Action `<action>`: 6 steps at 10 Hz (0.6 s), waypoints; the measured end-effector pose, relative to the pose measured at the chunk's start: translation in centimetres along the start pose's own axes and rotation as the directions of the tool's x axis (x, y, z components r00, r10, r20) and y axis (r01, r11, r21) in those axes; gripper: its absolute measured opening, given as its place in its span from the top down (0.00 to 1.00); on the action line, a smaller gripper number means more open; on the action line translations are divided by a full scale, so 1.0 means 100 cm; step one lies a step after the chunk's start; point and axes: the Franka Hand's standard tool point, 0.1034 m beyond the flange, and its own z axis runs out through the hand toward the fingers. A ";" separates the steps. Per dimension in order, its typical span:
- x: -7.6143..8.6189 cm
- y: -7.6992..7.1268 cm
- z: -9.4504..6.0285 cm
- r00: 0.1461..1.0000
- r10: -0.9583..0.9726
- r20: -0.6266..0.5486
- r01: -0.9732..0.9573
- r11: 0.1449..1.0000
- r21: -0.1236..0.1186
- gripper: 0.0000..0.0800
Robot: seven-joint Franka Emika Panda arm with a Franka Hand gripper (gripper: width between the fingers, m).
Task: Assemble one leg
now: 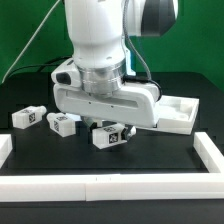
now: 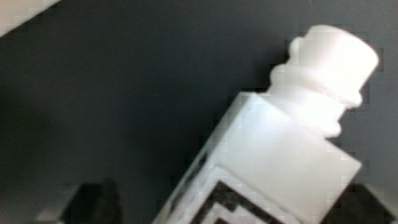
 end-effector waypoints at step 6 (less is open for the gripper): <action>0.037 0.022 -0.018 0.986 -0.169 -0.009 0.169 0.986 0.001 0.65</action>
Offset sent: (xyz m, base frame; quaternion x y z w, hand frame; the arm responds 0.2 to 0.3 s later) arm 0.0000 0.0000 0.0000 0.0000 0.0000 0.0000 1.0000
